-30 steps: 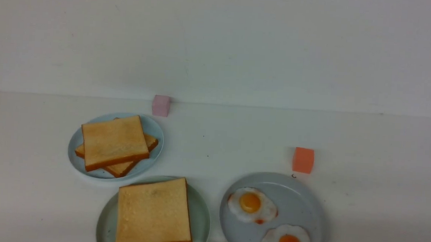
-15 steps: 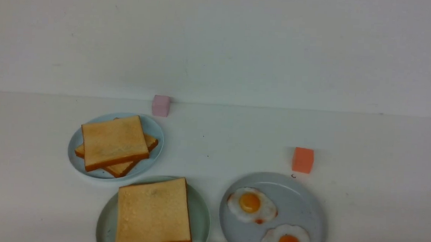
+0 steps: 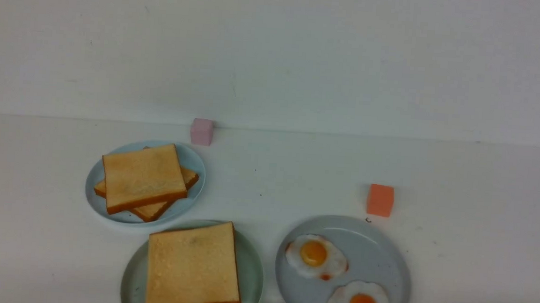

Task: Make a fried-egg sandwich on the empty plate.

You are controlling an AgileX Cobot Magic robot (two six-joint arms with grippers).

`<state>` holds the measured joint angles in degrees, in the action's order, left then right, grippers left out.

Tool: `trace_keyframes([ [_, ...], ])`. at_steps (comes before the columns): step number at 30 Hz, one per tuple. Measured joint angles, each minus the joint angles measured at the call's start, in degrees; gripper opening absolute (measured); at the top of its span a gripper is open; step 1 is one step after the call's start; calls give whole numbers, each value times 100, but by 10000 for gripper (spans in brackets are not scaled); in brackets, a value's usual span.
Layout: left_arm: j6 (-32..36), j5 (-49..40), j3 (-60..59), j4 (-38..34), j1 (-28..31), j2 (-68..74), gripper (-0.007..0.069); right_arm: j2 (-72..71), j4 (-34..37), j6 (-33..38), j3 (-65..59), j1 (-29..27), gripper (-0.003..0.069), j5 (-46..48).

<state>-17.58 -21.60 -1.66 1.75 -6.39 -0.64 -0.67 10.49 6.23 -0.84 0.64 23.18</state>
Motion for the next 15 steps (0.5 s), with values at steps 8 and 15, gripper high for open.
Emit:
trace_keyframes([
  [8,0,0,0,0,0,0,50,0,0,0,0,0,112,-22],
  [15,0,0,0,-2,0,0,59,0,0,0,-2,0,119,-22],
])
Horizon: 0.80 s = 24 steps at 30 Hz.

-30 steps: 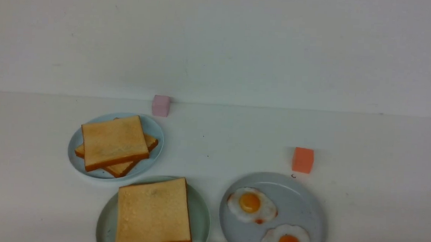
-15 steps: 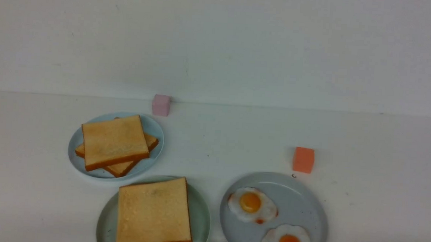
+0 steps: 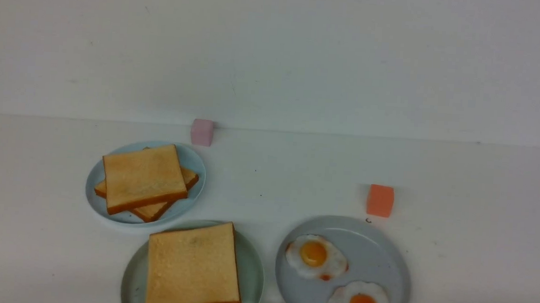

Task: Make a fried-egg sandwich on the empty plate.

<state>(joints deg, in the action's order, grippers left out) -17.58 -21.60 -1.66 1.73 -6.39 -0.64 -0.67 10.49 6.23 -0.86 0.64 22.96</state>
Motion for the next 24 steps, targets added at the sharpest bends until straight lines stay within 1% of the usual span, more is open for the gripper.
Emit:
trace_keyframes([
  [24,0,0,0,-15,0,0,78,0,1,0,0,0,137,-3],
])
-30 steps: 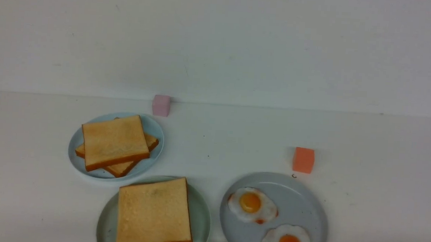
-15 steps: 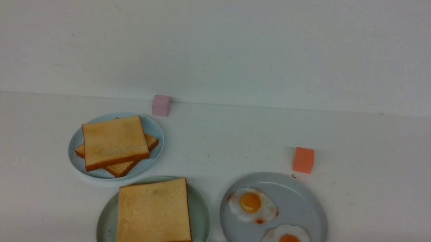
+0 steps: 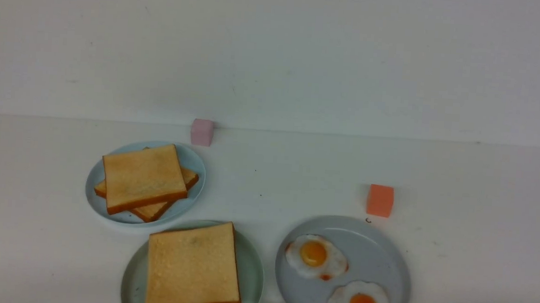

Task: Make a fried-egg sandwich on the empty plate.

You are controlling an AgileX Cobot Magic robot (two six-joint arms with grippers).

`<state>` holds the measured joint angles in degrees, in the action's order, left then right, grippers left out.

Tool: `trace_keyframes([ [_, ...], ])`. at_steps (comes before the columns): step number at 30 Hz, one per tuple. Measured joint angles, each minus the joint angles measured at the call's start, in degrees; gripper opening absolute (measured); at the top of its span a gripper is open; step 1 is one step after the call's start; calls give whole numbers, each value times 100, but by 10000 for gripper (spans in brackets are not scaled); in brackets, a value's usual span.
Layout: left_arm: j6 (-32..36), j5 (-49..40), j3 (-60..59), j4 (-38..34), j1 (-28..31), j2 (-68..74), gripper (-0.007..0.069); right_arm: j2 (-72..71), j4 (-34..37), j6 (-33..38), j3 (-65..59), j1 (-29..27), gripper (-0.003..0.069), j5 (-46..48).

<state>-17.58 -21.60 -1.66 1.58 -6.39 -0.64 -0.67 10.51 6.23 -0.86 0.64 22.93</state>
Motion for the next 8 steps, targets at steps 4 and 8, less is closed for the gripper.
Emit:
trace_keyframes([
  [4,0,0,0,0,0,0,80,0,0,0,0,0,139,0],
  [8,0,0,0,0,0,0,80,0,12,0,0,0,141,0],
])
